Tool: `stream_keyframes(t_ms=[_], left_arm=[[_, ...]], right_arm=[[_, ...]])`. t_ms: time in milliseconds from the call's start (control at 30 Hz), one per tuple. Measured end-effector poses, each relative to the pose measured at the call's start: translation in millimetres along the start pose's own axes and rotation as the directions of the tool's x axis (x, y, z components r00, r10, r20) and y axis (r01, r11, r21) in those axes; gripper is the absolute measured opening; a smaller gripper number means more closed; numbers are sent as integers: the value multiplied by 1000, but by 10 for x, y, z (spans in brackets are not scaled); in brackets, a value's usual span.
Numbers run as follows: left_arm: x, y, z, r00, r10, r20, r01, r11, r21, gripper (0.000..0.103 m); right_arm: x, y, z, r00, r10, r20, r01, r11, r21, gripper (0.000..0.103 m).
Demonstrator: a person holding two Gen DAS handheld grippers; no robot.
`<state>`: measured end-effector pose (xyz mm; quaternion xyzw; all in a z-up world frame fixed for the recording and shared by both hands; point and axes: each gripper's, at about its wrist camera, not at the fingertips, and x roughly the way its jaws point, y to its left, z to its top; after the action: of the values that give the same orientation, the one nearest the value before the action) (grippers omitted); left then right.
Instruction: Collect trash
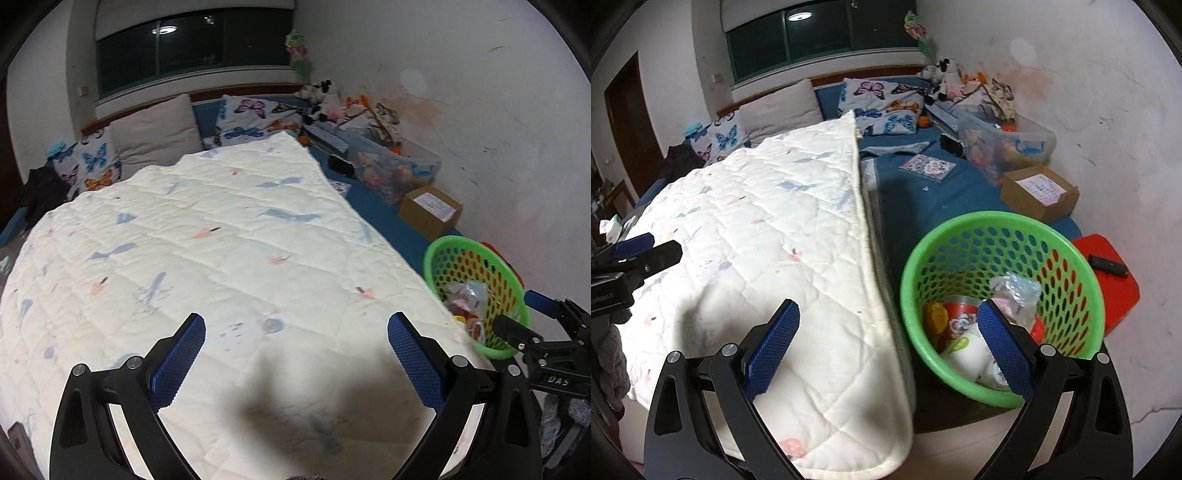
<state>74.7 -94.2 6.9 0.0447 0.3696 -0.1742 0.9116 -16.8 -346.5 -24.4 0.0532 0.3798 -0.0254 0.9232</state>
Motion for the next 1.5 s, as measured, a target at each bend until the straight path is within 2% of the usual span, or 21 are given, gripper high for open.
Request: stream_keyframes(t_ms=[300, 800, 1100, 1500], left_arm=[[-162, 205, -128, 998, 66, 15, -65, 997, -40, 96], [-313, 383, -288, 994, 106, 14, -104, 990, -90, 96], [-306, 341, -305, 993, 120, 12, -119, 990, -77, 96], [-285, 260, -316, 995, 96, 12, -95, 994, -61, 96]], right_arm=[[-15, 177, -27, 999, 47, 4, -47, 999, -15, 96], [-65, 448, -77, 995, 102, 6, -102, 994, -45, 96], [-93, 444, -63, 995, 104, 9, -104, 994, -37, 96], [-134, 415, -48, 995, 98, 14, -97, 995, -32, 96]])
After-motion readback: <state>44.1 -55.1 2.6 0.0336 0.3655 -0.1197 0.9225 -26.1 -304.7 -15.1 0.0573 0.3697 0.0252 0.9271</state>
